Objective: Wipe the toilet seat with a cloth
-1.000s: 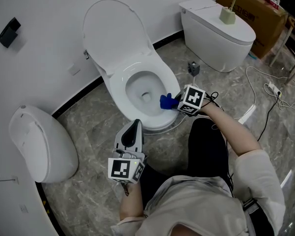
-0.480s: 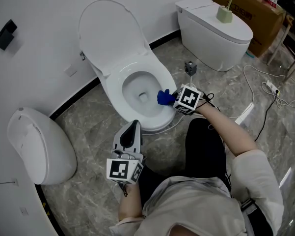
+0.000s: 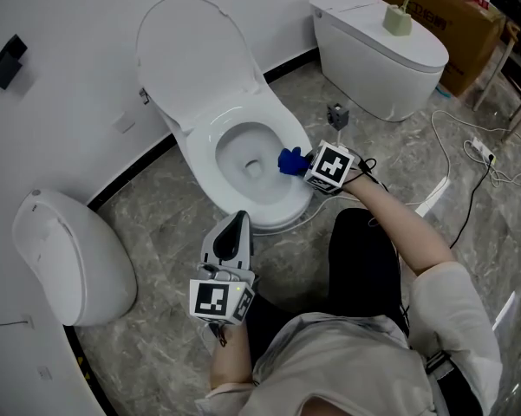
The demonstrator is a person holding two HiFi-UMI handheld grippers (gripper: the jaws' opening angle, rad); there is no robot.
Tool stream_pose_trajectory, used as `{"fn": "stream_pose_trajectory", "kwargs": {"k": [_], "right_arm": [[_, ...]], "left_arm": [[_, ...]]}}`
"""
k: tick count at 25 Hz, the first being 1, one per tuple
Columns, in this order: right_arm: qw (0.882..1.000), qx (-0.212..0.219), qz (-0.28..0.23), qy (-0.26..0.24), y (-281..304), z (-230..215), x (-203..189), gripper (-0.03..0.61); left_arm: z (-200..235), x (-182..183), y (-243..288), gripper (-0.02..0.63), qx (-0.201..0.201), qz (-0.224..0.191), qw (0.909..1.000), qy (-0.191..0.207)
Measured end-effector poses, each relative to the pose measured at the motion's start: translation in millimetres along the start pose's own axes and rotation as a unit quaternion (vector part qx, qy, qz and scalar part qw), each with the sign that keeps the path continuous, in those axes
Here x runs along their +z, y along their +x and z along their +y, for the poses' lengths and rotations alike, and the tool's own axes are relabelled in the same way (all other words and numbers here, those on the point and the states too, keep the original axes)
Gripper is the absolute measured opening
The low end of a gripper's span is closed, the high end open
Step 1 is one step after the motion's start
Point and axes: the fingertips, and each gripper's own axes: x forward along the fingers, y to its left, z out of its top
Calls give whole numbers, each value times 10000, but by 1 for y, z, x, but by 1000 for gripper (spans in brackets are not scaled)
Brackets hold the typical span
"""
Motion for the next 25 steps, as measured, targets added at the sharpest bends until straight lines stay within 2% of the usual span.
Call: {"fn": "stream_pose_trajectory", "kwargs": {"k": [4, 16, 25], "right_arm": [[9999, -25, 35, 105, 1, -2, 2, 35], [9998, -163, -88, 15, 3, -14, 7, 35], [9996, -286, 13, 12, 9, -28, 9, 35]], "left_arm": [[1, -1, 0, 8, -2, 0, 10000, -36], [-2, -4, -1, 8, 37, -6, 10000, -60], [-2, -11, 4, 8, 53, 108, 9999, -73]]}}
